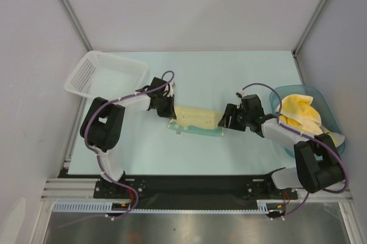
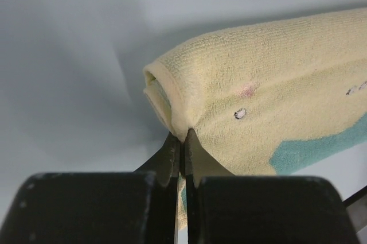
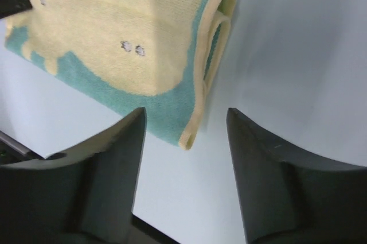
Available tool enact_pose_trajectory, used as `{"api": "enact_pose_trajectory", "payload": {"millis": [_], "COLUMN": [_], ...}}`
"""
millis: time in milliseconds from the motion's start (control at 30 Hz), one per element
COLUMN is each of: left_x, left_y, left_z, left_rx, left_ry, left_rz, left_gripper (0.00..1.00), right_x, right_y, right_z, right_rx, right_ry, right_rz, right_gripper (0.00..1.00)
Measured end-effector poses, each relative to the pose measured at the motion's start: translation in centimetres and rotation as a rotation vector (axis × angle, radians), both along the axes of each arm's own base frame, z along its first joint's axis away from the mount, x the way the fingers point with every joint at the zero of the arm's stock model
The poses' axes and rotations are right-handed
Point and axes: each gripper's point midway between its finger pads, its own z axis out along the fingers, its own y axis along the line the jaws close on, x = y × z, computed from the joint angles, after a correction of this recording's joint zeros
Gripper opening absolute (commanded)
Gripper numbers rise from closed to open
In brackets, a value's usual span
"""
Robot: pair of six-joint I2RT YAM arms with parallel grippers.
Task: Fold and stack the towels
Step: Neatly place the folded towel into the bin
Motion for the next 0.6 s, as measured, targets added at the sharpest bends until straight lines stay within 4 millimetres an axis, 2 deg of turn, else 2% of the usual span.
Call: {"api": "enact_pose_trajectory", "payload": {"millis": [67, 167, 367, 600], "left_x": [-0.1, -0.2, 0.0, 1.1], "left_y": [0.1, 0.9, 2.6, 4.0], "left_z": [0.1, 0.5, 2.4, 3.9], "left_rx": [0.021, 0.081, 0.172, 0.255], "left_ry": [0.003, 0.004, -0.024, -0.06], "left_rz": [0.005, 0.023, 0.064, 0.102], "left_gripper": [0.0, 0.01, 0.0, 0.0], "right_x": [-0.1, -0.1, 0.2, 0.3], "right_y": [0.0, -0.2, -0.4, -0.3], "right_z": [0.9, 2.3, 4.8, 5.2], "right_rx": [0.006, 0.012, 0.025, 0.025], "right_ry": [-0.017, -0.047, -0.103, -0.105], "right_rz": [-0.001, -0.005, -0.02, -0.02], "right_gripper": [0.9, 1.0, 1.0, 1.0]}}
